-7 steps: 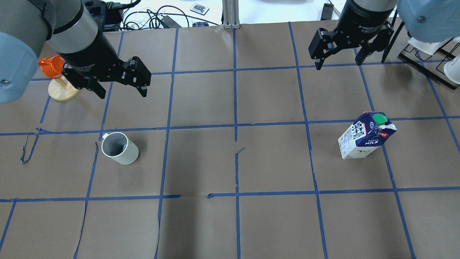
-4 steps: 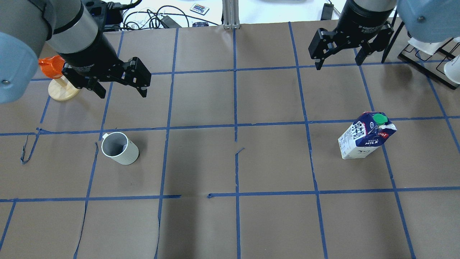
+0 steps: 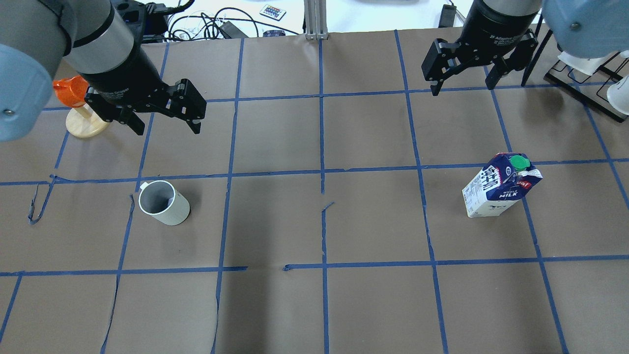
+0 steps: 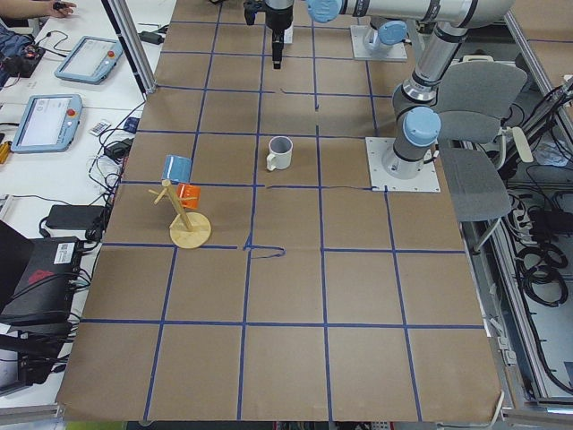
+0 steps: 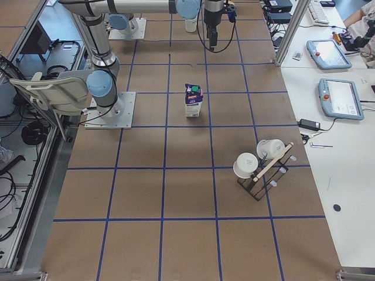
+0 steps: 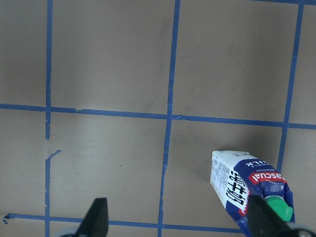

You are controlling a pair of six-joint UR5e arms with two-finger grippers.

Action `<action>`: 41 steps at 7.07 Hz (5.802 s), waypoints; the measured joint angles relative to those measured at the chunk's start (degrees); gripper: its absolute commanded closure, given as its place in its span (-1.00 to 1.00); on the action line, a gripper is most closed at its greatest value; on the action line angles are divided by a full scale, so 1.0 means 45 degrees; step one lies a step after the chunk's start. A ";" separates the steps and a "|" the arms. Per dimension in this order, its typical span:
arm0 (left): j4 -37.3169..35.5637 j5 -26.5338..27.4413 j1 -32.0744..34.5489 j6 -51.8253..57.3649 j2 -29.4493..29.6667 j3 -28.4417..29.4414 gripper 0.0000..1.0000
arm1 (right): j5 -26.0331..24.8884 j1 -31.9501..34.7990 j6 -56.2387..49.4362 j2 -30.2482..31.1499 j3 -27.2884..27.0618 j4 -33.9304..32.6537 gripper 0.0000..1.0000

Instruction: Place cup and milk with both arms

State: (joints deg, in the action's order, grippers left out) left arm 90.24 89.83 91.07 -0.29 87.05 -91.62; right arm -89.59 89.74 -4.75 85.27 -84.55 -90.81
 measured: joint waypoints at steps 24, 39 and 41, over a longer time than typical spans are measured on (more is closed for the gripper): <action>-0.5003 0.0328 -0.1430 0.0313 0.2741 -0.4467 1.00 | -0.0584 -0.3623 -0.2786 0.0032 -0.5588 -0.3336 0.20; -0.4077 -0.1831 0.5604 -0.7203 0.3925 -0.1777 -1.00 | 0.0998 -0.0327 -0.0227 0.0271 -0.3358 -0.1263 0.75; -0.3411 -0.1608 0.4820 -0.6085 0.2887 -0.0940 -1.00 | 0.1000 0.0465 0.0872 0.0200 -0.3441 -0.1270 0.82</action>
State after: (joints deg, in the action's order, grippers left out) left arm 74.89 82.59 112.76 -27.67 100.04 -95.85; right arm -85.09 91.83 -0.82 86.17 -100.04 -96.53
